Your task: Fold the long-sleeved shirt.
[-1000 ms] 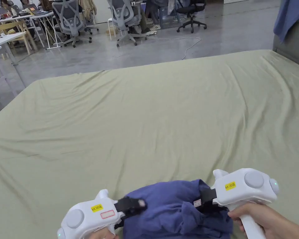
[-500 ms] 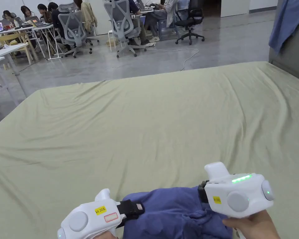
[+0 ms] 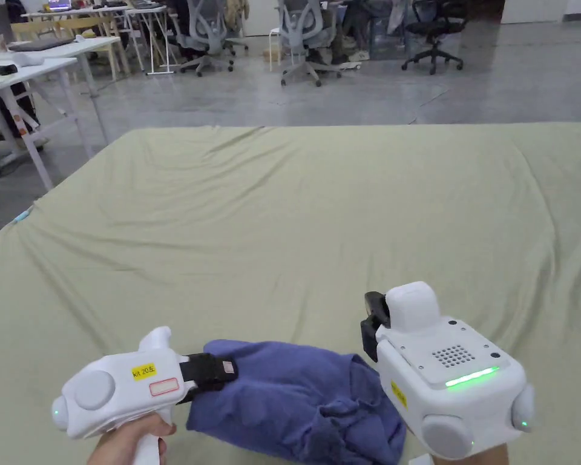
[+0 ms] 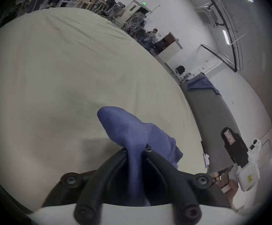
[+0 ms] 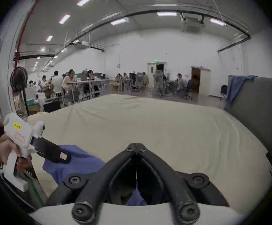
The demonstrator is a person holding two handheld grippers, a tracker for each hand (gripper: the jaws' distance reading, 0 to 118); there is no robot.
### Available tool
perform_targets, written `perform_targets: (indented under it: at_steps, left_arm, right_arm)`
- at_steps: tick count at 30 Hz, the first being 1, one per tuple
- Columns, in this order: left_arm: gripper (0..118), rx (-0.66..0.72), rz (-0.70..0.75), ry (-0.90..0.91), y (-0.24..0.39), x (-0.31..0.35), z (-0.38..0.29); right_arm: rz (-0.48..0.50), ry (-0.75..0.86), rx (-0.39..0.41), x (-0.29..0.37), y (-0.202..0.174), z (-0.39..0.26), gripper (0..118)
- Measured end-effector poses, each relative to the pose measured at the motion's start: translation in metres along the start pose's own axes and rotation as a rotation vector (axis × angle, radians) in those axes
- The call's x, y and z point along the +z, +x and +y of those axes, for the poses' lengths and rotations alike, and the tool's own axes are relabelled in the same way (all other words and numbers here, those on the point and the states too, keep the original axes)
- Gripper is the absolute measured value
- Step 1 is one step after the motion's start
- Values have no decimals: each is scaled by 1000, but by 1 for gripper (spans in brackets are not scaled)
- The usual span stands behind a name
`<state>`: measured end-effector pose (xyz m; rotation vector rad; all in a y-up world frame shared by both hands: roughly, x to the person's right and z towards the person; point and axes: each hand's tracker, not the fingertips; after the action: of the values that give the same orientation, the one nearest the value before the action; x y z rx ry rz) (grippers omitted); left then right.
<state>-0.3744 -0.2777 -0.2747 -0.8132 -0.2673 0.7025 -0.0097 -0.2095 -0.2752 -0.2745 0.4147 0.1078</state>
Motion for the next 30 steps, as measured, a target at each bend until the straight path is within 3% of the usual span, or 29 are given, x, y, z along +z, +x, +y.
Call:
perform_targets:
  at_steps: [6,8,11,12,13,14,15,20,22,24,26,30]
  left_arm:
    - [4,-11,120,91,-98,79,57]
    - [4,-13,139,145,-126,106,66]
    - [8,56,222,216,-167,134,75]
    - [21,66,216,216,-173,137,75]
    - [51,89,253,234,-179,139,74]
    - [100,92,287,263,-179,139,74]
    - [118,85,275,287,-179,139,72]
    - [118,102,226,421,-164,143,68]
    - [110,91,251,415,-150,143,71]
    - [0,29,255,420,-130,147,67]
    - [0,-52,348,457,-98,144,64]
    - [0,-197,257,523,-27,142,49]
  right_arm:
    - [168,4,39,-72,-105,3,0]
    - [217,0,84,-93,-141,2,0]
    - [313,-19,95,-110,-180,-6,0]
    - [324,-33,94,-113,-189,-8,0]
    - [340,-44,98,-116,-195,-10,0]
    - [351,-50,103,-117,-200,-11,0]
    - [358,-50,106,-112,-200,-11,0]
    - [377,-43,128,-98,-194,-5,0]
    - [369,-40,124,-91,-183,1,0]
    - [345,-31,107,-82,-169,8,0]
    - [318,-27,87,-72,-153,16,0]
    - [250,7,36,-45,-110,35,0]
